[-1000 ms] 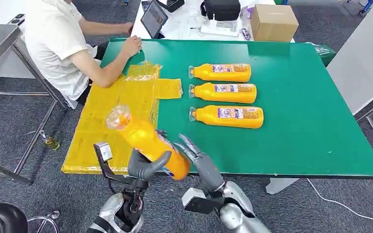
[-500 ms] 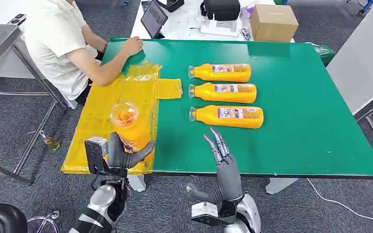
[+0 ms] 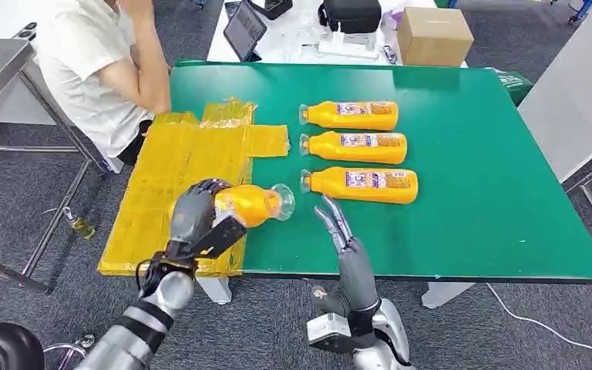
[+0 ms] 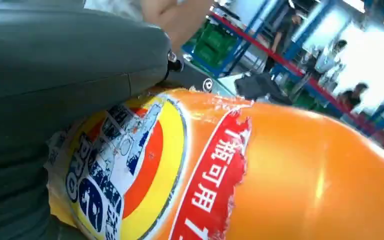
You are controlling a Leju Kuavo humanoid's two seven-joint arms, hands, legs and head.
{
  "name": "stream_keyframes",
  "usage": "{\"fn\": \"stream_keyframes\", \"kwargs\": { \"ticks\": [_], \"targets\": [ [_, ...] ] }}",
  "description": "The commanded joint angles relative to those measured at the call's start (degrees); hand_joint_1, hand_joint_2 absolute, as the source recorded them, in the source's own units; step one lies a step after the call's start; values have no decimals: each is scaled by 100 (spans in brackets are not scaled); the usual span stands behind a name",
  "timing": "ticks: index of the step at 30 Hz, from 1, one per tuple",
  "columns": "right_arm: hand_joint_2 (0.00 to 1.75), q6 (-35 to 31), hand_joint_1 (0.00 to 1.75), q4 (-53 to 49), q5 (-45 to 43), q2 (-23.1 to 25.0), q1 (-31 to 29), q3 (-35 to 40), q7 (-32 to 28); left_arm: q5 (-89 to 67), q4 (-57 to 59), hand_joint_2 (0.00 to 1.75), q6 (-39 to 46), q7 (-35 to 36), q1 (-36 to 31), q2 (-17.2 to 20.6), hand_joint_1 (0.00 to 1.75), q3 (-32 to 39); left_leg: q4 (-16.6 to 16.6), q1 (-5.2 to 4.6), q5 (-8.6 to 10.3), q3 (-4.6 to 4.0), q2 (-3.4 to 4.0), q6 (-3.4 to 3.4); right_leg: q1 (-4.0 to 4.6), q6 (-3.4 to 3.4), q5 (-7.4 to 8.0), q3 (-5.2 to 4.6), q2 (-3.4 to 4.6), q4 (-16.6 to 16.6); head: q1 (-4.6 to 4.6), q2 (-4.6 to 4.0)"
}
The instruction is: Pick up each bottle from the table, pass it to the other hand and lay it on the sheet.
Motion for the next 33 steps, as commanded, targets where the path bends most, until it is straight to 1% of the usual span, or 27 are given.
{"fn": "stream_keyframes", "kwargs": {
  "ticks": [1, 2, 5, 6, 7, 8, 10, 11, 13, 14, 16, 17, 18, 19, 24, 25, 27, 28, 33],
  "targets": [
    [0, 144, 0, 797, -214, 261, -375, -245, -124, -195, 2751, 175, -982, 295, -1856, -44, 175, -142, -3, 5, 1, 15, -2, 3, 9, -18, 2, 18, -9, -5, -7, 0],
    [0, 137, 0, 810, -242, 255, -383, -237, -125, -205, 2840, 175, -960, 271, -1902, -61, 175, -122, -4, 6, -2, 25, 0, 6, 11, -31, 5, 28, -11, -8, -2, 0],
    [0, 201, 0, 904, -346, 282, -387, -267, -125, -243, 3110, 175, -1130, 373, -2045, -82, 175, -117, -4, 5, -8, 29, 11, 5, 11, -30, 2, 29, 0, -6, -4, 0],
    [0, 220, 0, 960, -379, 296, -388, -276, -125, -250, 3232, 175, -1228, 404, -2116, -81, 175, -109, -2, 2, -3, 14, 5, 3, 6, -23, 5, 14, -3, -1, -7, 0],
    [175, 231, 0, 1000, -426, 303, -387, -278, -125, -307, 3319, 175, -1265, 441, -2167, -69, 175, -139, -3, 5, -7, 26, 5, 5, 10, -30, 1, 27, -5, -4, -2, 0],
    [175, 270, 0, 1062, -499, 302, -399, -266, -125, -316, 3438, 175, -1400, 463, -2229, -57, 175, -131, -2, 3, -1, 11, 5, 1, 6, -21, 5, 11, -3, -2, -4, 0],
    [175, 282, 0, 1168, -552, 289, -440, -226, -125, -245, 3589, 175, -1560, 548, -2314, -46, 175, -33, -1, 5, -5, 18, 13, 3, 10, -26, 5, 16, 2, -3, -7, 0],
    [175, 283, 0, 1202, -570, 288, -453, -211, -125, -293, 3638, 175, -1563, 593, -2350, -26, 175, -55, 0, 7, -9, 26, 15, 5, 12, -31, 2, 24, 2, -4, -2, 0],
    [175, 283, 0, 1202, -570, 288, -453, -211, -125, -293, 3638, 175, -1563, 593, -2350, -26, 175, -55, 0, 3, -2, 7, 12, 2, 7, -22, 7, 4, 4, -1, -4, 0],
    [175, 283, 0, 1202, -570, 288, -453, -211, -125, -293, 3638, 175, -1563, 593, -2350, -26, 175, -55, 1, 5, -6, 17, 17, 5, 11, -28, 5, 14, 6, -2, -7, 0],
    [175, 302, 0, 1243, -613, 302, -469, -229, -125, -259, 3697, 175, -1636, 635, -2373, -39, 175, -10, 0, 2, -1, 4, 11, 2, 6, -20, 7, 2, 3, 0, -4, 0],
    [175, 307, 0, 1262, -625, 307, -471, -236, -125, -245, 3721, 175, -1685, 644, -2382, -41, 175, 6, 1, 7, -11, 31, 19, 9, 14, -36, 1, 30, 3, -4, -4, 0],
    [175, 311, 0, 1281, -634, 296, -461, -246, -125, -247, 3734, 175, -1701, 636, -2371, -27, 175, 4, 0, 4, -1, 4, 14, 1, 7, -20, 8, 3, 4, -1, -2, 0],
    [175, 327, 0, 1348, -645, 311, -478, -261, -125, -246, 3778, 175, -1790, 636, -2382, -30, 159, 4, -1, 5, -8, 22, 20, 6, 11, -30, 4, 20, 6, -3, -4, 0],
    [175, 354, 0, 1368, -670, 299, -476, -266, -125, -251, 3811, 175, -1871, 639, -2381, -22, 159, -4, -3, 1, -2, 9, 16, 2, 4, -21, 7, 7, 6, -2, -2, 0],
    [175, 354, 0, 1368, -670, 299, -476, -266, -125, -251, 3811, 175, -1871, 639, -2381, -22, 159, -4, -2, 3, -7, 19, 20, 4, 9, -27, 4, 16, 8, -3, -4, 0],
    [175, 354, 0, 1368, -670, 299, -476, -266, -125, -251, 3811, 175, -1871, 639, -2381, -22, 159, -4, -3, 1, -3, 10, 17, 2, 5, -21, 7, 7, 7, -1, -4, 0],
    [175, 354, 0, 1368, -670, 299, -476, -266, -125, -251, 3811, 175, -1871, 639, -2381, -22, 159, -4, -4, 2, -8, 24, 22, 5, 8, -29, 3, 20, 9, -3, -4, 0],
    [175, 354, 0, 1368, -670, 299, -476, -266, -125, -251, 3811, 175, -1871, 639, -2381, -22, 159, -4, -3, 2, -3, 12, 16, 2, 6, -22, 7, 9, 7, -2, -4, 0]
  ]
}}
